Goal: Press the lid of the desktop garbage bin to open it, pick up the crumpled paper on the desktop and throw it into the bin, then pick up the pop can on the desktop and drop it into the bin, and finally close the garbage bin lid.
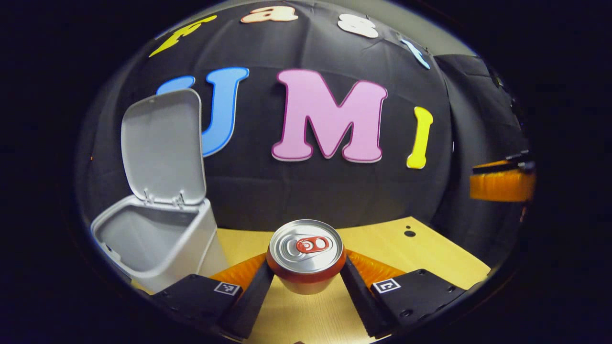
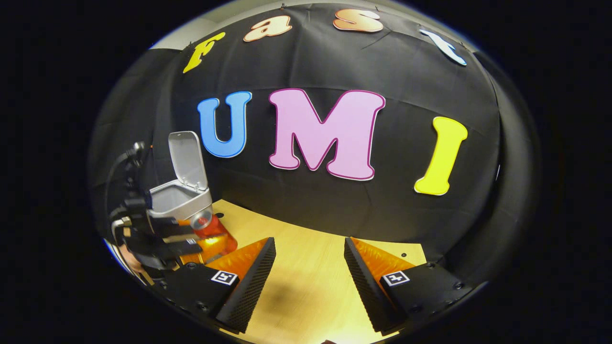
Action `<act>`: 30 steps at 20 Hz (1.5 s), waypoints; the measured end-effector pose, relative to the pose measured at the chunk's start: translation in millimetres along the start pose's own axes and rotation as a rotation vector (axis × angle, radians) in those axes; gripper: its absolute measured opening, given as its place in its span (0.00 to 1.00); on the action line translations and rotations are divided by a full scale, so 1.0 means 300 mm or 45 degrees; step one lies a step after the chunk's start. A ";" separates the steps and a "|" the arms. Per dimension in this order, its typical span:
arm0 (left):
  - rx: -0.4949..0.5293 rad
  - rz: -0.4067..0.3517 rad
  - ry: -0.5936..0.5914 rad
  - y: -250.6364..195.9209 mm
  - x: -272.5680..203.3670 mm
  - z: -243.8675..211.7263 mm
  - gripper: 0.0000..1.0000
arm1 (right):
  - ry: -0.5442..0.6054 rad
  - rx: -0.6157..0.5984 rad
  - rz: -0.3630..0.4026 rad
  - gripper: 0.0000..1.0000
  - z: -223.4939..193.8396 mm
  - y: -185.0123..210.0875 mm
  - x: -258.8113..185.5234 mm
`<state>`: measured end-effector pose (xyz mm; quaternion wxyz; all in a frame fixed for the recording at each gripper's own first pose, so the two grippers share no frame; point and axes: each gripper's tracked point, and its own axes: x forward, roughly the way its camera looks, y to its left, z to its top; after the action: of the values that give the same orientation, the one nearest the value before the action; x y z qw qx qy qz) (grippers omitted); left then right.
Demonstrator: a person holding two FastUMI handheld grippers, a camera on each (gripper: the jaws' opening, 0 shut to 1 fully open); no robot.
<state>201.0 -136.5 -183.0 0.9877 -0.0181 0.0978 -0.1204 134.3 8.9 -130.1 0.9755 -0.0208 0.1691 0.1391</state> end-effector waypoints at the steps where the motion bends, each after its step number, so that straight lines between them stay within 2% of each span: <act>1: 0.004 0.022 -0.040 0.026 -0.029 0.068 0.85 | -0.003 -0.009 0.007 0.93 0.004 0.010 -0.006; 3: 0.006 0.087 -0.141 0.123 -0.098 0.211 0.85 | -0.021 -0.019 0.026 0.93 0.018 0.037 -0.024; 5: -0.004 0.152 -0.179 0.224 -0.149 0.322 0.84 | -0.051 -0.034 0.036 0.93 0.036 0.057 -0.045; 8: 0.002 0.259 -0.210 0.428 -0.219 0.405 0.84 | -0.071 -0.056 0.034 0.93 0.047 0.070 -0.062; 11: 0.028 0.373 -0.084 0.638 -0.247 0.321 0.84 | -0.080 -0.048 0.027 0.93 0.044 0.075 -0.083; 14: -0.043 0.407 0.046 0.755 -0.241 0.215 0.85 | -0.074 -0.062 -0.007 0.93 0.004 0.063 -0.133; 18: -0.097 0.387 0.178 0.797 -0.220 0.107 0.86 | -0.039 -0.035 -0.059 0.93 -0.049 0.012 -0.185; 20: -0.087 0.435 0.171 0.822 -0.216 0.118 0.87 | -0.034 -0.005 -0.083 0.93 -0.058 -0.007 -0.196; 21: -0.078 0.463 0.134 0.843 -0.229 0.140 0.89 | -0.033 0.010 -0.093 0.94 -0.061 -0.016 -0.198; 22: -0.072 0.479 0.094 0.861 -0.244 0.177 0.96 | -0.032 0.024 -0.104 0.94 -0.066 -0.025 -0.201; 25: -0.071 0.434 0.063 0.840 -0.254 0.242 0.96 | -0.030 0.064 -0.121 0.93 -0.074 -0.041 -0.202; 30: -0.034 0.406 -0.110 0.862 -0.241 0.513 0.96 | -0.020 0.072 -0.116 0.94 -0.082 -0.054 -0.192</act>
<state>223.1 133.7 -33.9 0.9973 -0.0205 0.0583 0.0400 78.9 -23.9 -134.2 0.9823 0.0000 0.1641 0.0900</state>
